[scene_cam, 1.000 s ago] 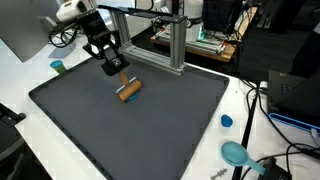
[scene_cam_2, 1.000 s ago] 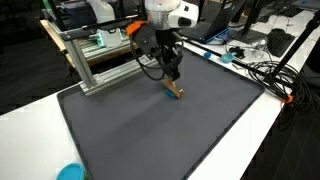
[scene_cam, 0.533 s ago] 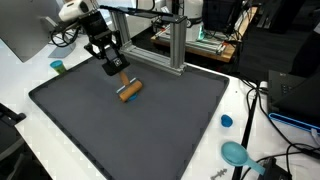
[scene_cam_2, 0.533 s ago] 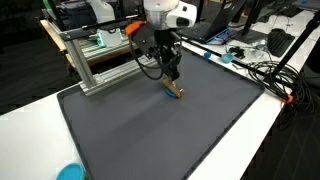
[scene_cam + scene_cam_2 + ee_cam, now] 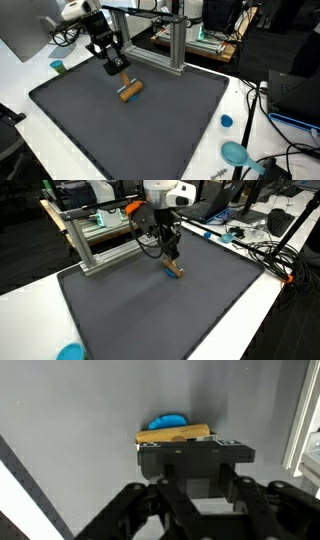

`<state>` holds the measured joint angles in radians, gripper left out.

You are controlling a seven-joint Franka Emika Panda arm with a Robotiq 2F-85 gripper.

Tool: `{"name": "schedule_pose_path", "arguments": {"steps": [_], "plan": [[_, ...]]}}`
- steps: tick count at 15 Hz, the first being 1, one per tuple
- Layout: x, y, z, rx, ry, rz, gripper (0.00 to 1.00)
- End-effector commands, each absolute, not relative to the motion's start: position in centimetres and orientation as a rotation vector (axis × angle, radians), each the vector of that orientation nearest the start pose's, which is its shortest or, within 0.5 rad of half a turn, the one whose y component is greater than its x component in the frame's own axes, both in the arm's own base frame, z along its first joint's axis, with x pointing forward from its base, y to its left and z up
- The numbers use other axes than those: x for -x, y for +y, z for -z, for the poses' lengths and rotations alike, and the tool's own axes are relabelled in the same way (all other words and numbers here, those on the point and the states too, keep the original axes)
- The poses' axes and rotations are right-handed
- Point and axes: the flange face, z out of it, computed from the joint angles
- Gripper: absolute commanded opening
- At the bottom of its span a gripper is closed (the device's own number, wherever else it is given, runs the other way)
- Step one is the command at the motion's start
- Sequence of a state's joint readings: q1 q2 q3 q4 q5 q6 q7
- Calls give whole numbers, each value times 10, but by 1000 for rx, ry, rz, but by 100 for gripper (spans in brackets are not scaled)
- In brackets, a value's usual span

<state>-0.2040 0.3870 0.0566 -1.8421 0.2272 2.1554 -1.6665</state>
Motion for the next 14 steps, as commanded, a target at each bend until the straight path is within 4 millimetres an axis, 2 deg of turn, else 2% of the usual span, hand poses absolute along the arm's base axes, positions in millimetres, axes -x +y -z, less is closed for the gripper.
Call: {"name": "schedule_pose_path", "arguments": {"steps": [1,8,14], "plan": [[-603,-69,-266,2187,-1874,88,21],[-602,-62,-266,2143,-1889,98,21],[-597,-52,-270,2027,-1987,90,21]]}}
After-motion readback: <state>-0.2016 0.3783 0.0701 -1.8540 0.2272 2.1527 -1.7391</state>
